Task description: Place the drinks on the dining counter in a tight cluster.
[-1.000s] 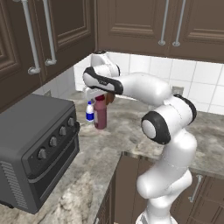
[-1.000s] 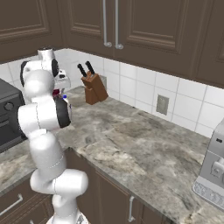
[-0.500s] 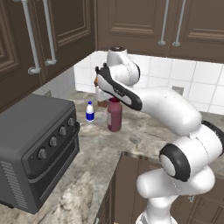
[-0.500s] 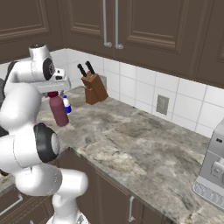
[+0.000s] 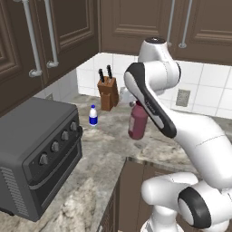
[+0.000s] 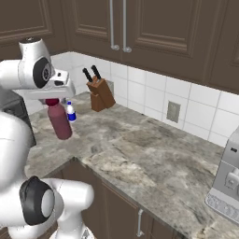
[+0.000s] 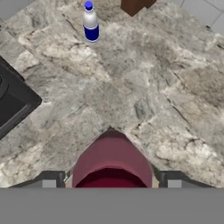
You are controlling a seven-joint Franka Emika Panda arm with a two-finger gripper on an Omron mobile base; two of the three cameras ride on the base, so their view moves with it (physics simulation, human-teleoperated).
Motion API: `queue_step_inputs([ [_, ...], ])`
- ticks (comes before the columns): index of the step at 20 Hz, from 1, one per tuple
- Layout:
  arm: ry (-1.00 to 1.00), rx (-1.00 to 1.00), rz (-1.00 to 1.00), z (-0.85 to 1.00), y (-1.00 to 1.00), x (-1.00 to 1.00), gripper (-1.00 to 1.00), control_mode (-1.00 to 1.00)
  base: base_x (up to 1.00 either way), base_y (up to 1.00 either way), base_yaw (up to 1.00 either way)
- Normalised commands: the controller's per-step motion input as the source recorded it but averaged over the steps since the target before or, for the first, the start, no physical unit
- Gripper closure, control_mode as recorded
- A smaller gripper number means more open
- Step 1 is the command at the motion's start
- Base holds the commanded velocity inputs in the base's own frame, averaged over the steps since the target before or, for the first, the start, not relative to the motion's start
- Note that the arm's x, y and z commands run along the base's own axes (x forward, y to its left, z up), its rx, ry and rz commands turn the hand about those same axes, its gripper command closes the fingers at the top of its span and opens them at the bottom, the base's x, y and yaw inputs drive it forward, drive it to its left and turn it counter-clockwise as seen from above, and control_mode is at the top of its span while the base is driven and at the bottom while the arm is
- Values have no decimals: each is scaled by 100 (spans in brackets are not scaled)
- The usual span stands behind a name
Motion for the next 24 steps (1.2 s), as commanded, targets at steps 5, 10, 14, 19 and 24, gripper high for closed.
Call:
queue_step_inputs([
  [5, 0, 1, -5, 57, -30, -100, 100, -100, 0, 0, 0],
  [10, 0, 0, -2, 13, -20, -85, 100, -100, 0, 0, 0],
  [14, 0, 0, 0, 0, -2, -16, 100, -100, 0, 0, 0],
  [19, 0, 0, 0, 0, 0, 0, 100, -100, 0, 0, 0],
  [24, 0, 0, 0, 0, 0, -6, 100, 100, -57, -14, -6],
])
